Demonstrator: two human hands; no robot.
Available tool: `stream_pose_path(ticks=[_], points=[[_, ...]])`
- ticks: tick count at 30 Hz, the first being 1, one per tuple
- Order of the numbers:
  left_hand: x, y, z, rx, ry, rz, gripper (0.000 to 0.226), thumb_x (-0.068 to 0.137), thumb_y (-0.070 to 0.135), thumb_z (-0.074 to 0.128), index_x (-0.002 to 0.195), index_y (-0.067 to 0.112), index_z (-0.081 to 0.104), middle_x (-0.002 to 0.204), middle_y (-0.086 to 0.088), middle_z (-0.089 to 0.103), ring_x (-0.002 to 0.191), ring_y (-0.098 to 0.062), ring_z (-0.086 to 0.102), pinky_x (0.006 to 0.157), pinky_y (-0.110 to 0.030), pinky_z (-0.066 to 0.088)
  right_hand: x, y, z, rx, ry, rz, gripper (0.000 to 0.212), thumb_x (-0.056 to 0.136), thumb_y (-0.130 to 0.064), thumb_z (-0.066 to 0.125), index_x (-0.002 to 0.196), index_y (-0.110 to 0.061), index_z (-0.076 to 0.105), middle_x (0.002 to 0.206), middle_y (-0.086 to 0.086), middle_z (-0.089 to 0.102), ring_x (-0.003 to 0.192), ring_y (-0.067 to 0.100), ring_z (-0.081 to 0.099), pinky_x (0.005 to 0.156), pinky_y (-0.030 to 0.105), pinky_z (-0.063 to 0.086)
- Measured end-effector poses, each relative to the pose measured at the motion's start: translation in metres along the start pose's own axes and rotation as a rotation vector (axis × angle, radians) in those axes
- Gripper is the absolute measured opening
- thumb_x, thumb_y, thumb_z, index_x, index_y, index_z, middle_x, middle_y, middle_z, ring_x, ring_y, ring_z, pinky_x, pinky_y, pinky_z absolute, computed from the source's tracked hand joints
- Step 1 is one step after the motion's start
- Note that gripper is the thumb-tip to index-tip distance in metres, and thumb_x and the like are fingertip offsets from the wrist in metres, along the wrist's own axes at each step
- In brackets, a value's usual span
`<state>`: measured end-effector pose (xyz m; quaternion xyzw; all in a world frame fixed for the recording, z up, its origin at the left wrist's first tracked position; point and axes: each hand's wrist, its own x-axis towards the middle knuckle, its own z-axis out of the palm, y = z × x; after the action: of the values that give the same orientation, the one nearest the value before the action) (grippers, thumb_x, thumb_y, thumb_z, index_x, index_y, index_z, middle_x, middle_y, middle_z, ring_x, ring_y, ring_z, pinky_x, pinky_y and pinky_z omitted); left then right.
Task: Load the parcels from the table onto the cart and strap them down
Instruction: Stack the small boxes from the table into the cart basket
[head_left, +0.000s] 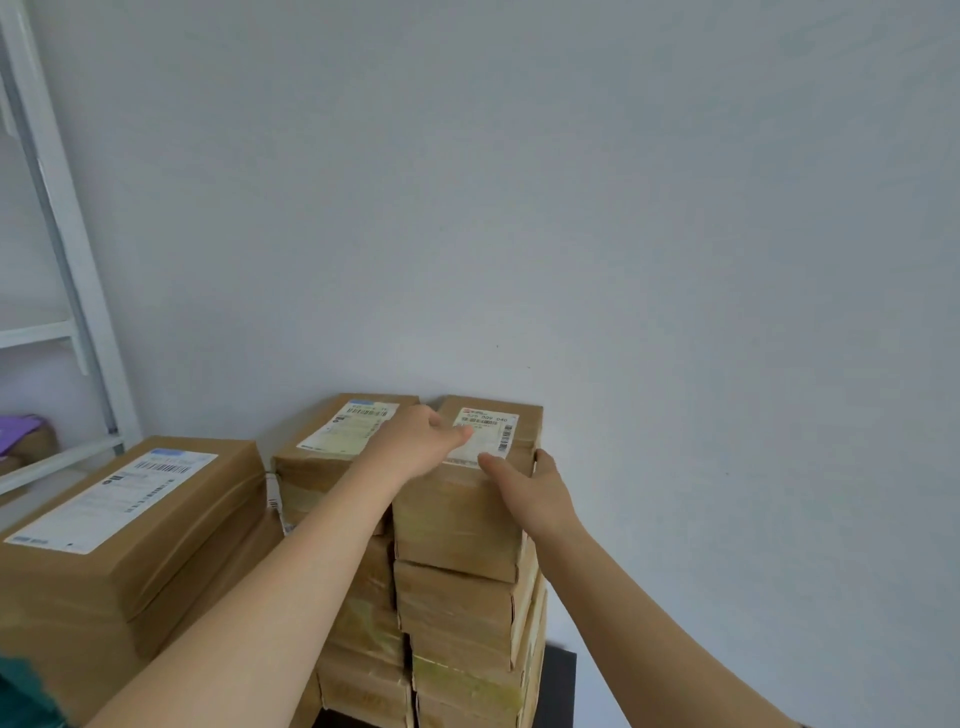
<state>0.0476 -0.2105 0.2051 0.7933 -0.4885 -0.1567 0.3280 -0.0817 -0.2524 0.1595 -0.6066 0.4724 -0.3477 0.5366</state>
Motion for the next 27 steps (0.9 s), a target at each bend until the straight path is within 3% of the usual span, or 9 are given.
stream_pose_path(ticks=[4,8,11,14,16,18,22,25,27], points=[[0.000,-0.001,0.003,-0.106,0.154,0.011,0.054,0.089,0.039,0.057,0.137,0.018,0.043,0.136,0.000,0.050,0.123,-0.020,0.048,0.100,-0.037,0.041,-0.004,-0.003,-0.002,0.014,0.038,-0.068,0.052,0.081,-0.036,0.063,0.128,-0.025,0.044,0.116,-0.007,0.060,0.105,0.016,0.058,0.096,0.039,0.048],[-0.009,-0.003,0.007,-0.361,0.228,-0.002,0.055,0.087,0.028,0.063,0.137,0.018,0.043,0.128,-0.003,0.054,0.106,-0.016,0.052,0.088,-0.032,0.043,-0.013,-0.008,-0.012,0.032,0.070,-0.136,0.050,0.082,-0.034,0.062,0.127,-0.031,0.042,0.112,-0.011,0.060,0.106,0.016,0.058,0.098,0.039,0.046],[-0.018,-0.007,0.011,-0.434,0.266,0.021,0.058,0.085,0.028,0.066,0.138,0.016,0.044,0.124,-0.003,0.055,0.103,-0.015,0.051,0.090,-0.034,0.046,-0.021,-0.009,-0.023,0.074,0.077,-0.170,0.057,0.083,-0.032,0.062,0.135,-0.034,0.038,0.115,-0.012,0.059,0.107,0.015,0.057,0.100,0.040,0.045],[-0.034,-0.009,0.016,-0.520,0.284,0.052,0.054,0.085,0.027,0.066,0.135,0.015,0.050,0.116,-0.003,0.057,0.100,-0.016,0.056,0.082,-0.031,0.049,-0.033,-0.006,-0.037,0.124,0.030,-0.210,0.056,0.087,-0.027,0.061,0.136,-0.038,0.037,0.101,-0.021,0.055,0.096,0.005,0.057,0.088,0.030,0.047],[-0.048,-0.008,0.022,-0.578,0.307,0.092,0.048,0.086,0.026,0.065,0.132,0.017,0.053,0.107,-0.002,0.056,0.089,-0.011,0.055,0.068,-0.023,0.046,-0.044,-0.002,-0.046,0.164,0.005,-0.225,0.054,0.088,-0.022,0.062,0.134,-0.039,0.039,0.100,-0.024,0.055,0.095,0.004,0.058,0.081,0.026,0.048],[-0.064,-0.004,0.027,-0.603,0.340,0.156,0.042,0.088,0.024,0.064,0.129,0.023,0.054,0.100,0.004,0.055,0.086,-0.006,0.053,0.063,-0.017,0.042,-0.056,0.003,-0.054,0.189,-0.010,-0.230,0.052,0.088,-0.017,0.062,0.130,-0.039,0.041,0.102,-0.022,0.059,0.096,0.007,0.061,0.076,0.025,0.049],[-0.092,0.003,0.042,-0.664,0.340,0.267,0.047,0.086,0.017,0.065,0.130,0.027,0.050,0.117,0.010,0.057,0.101,0.002,0.054,0.076,-0.011,0.045,-0.082,0.018,-0.062,0.213,-0.010,-0.229,0.054,0.088,-0.011,0.059,0.131,-0.038,0.041,0.110,-0.015,0.064,0.101,0.011,0.063,0.079,0.029,0.053],[-0.109,0.005,0.060,-0.670,0.267,0.271,0.057,0.085,0.020,0.066,0.134,0.035,0.041,0.131,0.009,0.048,0.118,-0.006,0.048,0.097,-0.030,0.047,-0.101,0.033,-0.069,0.229,0.040,-0.219,0.059,0.088,-0.009,0.059,0.136,-0.038,0.040,0.113,-0.014,0.065,0.105,0.013,0.062,0.088,0.035,0.054],[-0.124,0.007,0.074,-0.650,0.234,0.274,0.061,0.086,0.019,0.066,0.138,0.035,0.037,0.134,0.010,0.043,0.121,-0.006,0.043,0.098,-0.029,0.044,-0.115,0.045,-0.079,0.223,0.078,-0.209,0.058,0.088,-0.010,0.058,0.135,-0.038,0.040,0.113,-0.015,0.065,0.106,0.013,0.062,0.087,0.034,0.054]])
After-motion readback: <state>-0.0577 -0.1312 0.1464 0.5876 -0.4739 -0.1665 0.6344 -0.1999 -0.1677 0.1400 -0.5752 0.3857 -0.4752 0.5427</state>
